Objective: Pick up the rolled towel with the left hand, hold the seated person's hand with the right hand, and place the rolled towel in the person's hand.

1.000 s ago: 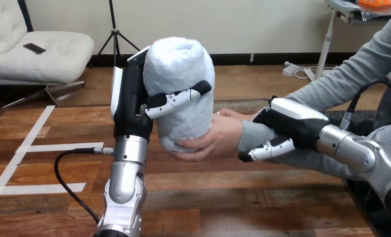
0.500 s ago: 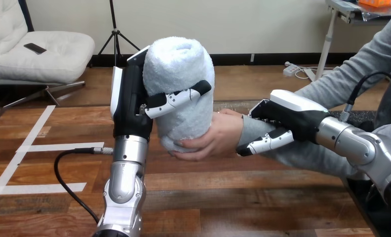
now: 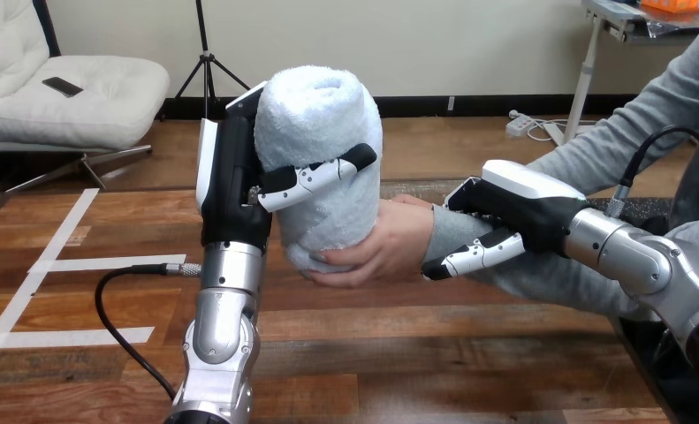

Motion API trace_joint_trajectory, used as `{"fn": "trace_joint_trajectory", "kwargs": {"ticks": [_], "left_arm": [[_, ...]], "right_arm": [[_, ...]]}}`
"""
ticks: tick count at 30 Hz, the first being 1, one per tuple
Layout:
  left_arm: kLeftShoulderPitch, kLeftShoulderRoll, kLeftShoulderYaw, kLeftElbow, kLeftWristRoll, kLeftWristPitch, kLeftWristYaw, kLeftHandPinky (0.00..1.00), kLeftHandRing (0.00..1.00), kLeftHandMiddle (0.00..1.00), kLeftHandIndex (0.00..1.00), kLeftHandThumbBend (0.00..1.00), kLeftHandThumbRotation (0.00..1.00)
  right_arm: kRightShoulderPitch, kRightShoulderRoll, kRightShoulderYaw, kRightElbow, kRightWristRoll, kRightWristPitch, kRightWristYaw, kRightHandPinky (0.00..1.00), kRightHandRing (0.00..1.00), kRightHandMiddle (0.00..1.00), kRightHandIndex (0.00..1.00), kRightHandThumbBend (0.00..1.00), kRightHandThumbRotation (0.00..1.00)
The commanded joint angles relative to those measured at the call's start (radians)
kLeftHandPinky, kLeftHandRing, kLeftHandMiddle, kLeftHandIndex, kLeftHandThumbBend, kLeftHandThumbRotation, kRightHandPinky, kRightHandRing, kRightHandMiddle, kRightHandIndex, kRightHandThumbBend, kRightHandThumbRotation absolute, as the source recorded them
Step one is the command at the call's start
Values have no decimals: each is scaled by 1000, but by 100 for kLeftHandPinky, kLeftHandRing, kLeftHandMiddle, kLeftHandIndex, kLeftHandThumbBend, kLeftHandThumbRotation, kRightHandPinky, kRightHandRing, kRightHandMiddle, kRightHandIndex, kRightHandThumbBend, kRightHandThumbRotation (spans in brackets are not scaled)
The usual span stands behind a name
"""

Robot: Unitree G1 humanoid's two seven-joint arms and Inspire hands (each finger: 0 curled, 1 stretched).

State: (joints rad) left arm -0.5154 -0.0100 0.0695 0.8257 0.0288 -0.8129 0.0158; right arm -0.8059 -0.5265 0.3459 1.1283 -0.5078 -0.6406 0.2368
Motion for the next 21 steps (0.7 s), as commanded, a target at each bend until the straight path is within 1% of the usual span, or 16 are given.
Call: {"fn": "trace_joint_trajectory", "kwargs": {"ticks": [1,11,17,20,21], "left_arm": [[-52,4,-8,-30,-6,-3,-16,33,36,40,41,65,0],[-52,7,-8,-35,-6,1,-17,33,37,41,41,64,0],[-52,8,-7,-37,-16,6,-26,33,37,41,41,64,0],[-50,9,-9,-43,-21,18,-35,33,38,42,42,66,0],[-49,9,-10,-47,-32,29,-49,34,38,42,42,66,0]], "right_arm": [[-87,-2,-31,-39,28,-7,-10,38,39,42,44,96,59],[-87,-4,-32,-42,30,-1,-2,37,38,42,44,95,59],[-87,-4,-33,-37,32,-9,-3,36,38,42,44,95,60],[-87,-4,-34,-36,34,-10,0,36,38,42,44,95,61],[-86,-5,-35,-36,36,-10,3,36,38,42,44,95,61]]}}
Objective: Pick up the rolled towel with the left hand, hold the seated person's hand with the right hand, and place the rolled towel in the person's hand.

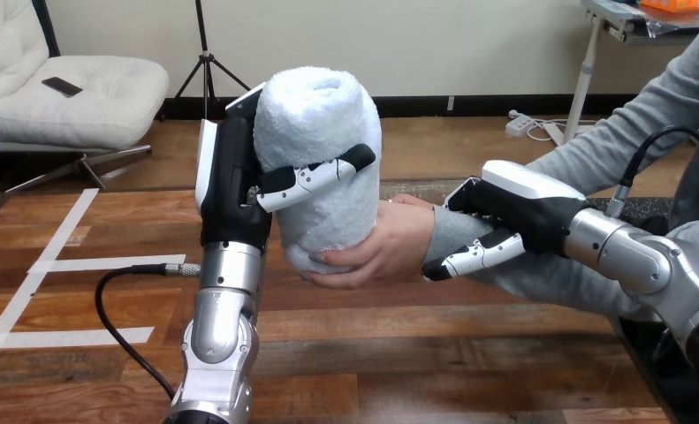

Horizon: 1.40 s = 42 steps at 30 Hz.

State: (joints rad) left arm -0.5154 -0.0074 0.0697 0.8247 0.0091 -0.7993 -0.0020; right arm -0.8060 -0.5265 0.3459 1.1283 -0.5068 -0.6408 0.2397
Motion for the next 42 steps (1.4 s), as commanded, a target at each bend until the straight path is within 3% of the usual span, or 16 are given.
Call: {"fn": "trace_joint_trajectory", "kwargs": {"ticks": [1,3,6,8,9,13,17,25,34,42], "left_arm": [[-48,7,-10,-48,-20,23,-41,34,39,43,43,67,0],[-46,9,-12,-52,-27,38,-55,35,41,45,44,68,0],[-46,15,-13,-51,-33,54,-71,38,44,49,49,70,8],[-47,17,-11,-48,-49,66,-96,41,48,52,53,74,17],[-46,17,-10,-48,-59,73,-108,45,52,56,58,78,26],[-46,20,-9,-51,-71,92,-130,51,59,63,66,86,39],[-43,31,-14,-58,-43,107,-114,60,66,69,73,95,55],[-39,46,-22,-58,4,96,-84,70,75,75,79,100,78],[-31,50,-25,-64,-13,92,-115,80,83,83,84,100,94],[-24,56,-26,-75,-29,96,-159,91,92,91,90,100,99]], "right_arm": [[-86,-5,-35,-36,35,-9,3,36,38,42,44,95,61],[-86,-5,-36,-37,39,-8,9,37,38,42,44,95,62],[-86,-5,-38,-37,46,-7,18,37,39,43,45,96,64],[-84,-5,-39,-38,51,-7,21,38,40,43,46,97,66],[-84,-5,-39,-38,54,-8,23,39,40,44,46,98,68],[-83,-6,-37,-38,58,-6,28,39,41,44,47,99,70],[-81,-7,-36,-39,61,-4,29,40,42,45,48,100,73],[-78,-7,-37,-40,69,-5,33,40,42,45,48,100,74],[-75,-10,-36,-45,69,-4,33,40,41,45,48,100,76],[-75,-10,-36,-40,69,-13,28,40,41,45,48,100,76]]}}
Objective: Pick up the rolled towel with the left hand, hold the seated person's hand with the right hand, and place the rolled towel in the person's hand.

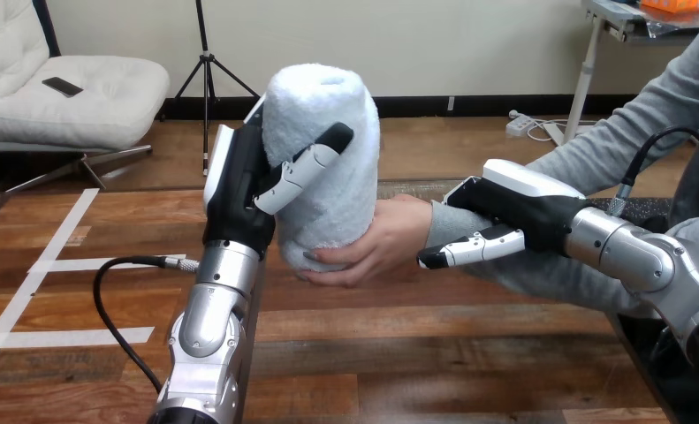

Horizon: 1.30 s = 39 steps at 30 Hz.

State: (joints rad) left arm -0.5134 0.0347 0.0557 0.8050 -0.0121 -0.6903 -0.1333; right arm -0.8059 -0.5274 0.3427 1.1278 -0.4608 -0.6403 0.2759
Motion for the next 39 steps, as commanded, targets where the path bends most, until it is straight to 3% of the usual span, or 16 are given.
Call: {"fn": "trace_joint_trajectory", "kwargs": {"ticks": [1,10,23,39], "left_arm": [[-25,14,-12,-56,-8,-12,-30,93,94,93,91,100,99],[-13,11,-8,-80,-19,8,-46,99,99,99,98,100,100],[-1,5,-4,-100,-23,12,-39,100,100,100,100,100,100],[32,1,-4,-159,-15,17,-13,100,100,100,100,100,100]], "right_arm": [[-75,-9,-33,-39,23,-15,-9,40,41,45,48,100,76],[-73,-9,-33,-41,24,-7,-4,40,41,45,48,100,77],[-68,-9,-40,-43,51,-10,23,40,43,47,50,100,79],[-54,-3,-66,-41,90,-29,31,56,61,65,68,100,84]]}}
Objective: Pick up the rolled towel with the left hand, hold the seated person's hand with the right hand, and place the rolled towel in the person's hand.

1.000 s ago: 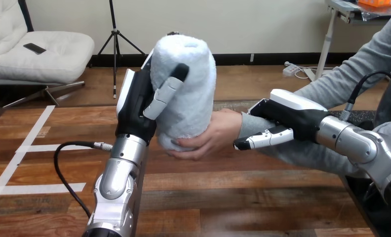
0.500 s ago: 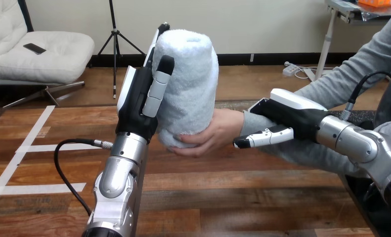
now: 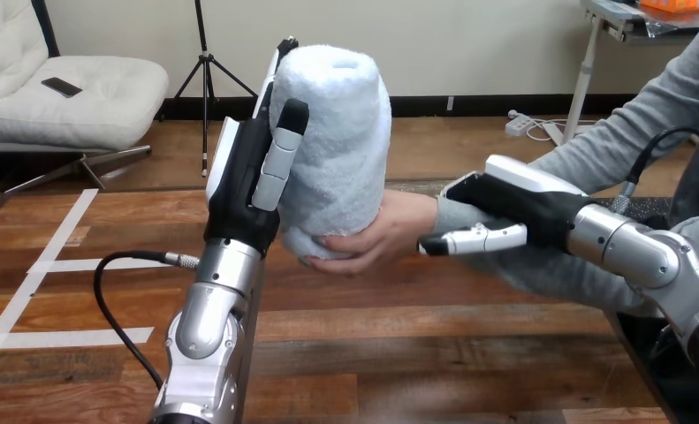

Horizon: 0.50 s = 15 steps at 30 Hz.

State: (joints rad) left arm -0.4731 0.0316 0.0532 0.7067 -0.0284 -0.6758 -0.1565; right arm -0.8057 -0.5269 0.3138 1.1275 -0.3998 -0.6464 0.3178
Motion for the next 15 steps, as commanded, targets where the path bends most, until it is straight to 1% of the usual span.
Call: {"fn": "trace_joint_trajectory", "kwargs": {"ticks": [1,7,11,15], "left_arm": [[-7,3,-2,-64,0,5,11,100,100,100,100,100,100],[6,-9,4,-87,-19,10,15,100,100,100,100,100,100],[17,-14,6,-105,-26,14,19,100,100,100,100,100,100],[26,-18,8,-119,-30,17,26,100,100,100,100,100,100]], "right_arm": [[-54,-3,-38,-40,29,-24,-12,57,63,66,69,100,85],[-47,3,-57,-31,51,-45,-8,61,67,70,72,100,87],[-42,8,-68,-26,66,-48,-9,63,69,71,73,100,88],[-39,10,-75,-23,75,-52,-7,66,71,72,74,100,92]]}}
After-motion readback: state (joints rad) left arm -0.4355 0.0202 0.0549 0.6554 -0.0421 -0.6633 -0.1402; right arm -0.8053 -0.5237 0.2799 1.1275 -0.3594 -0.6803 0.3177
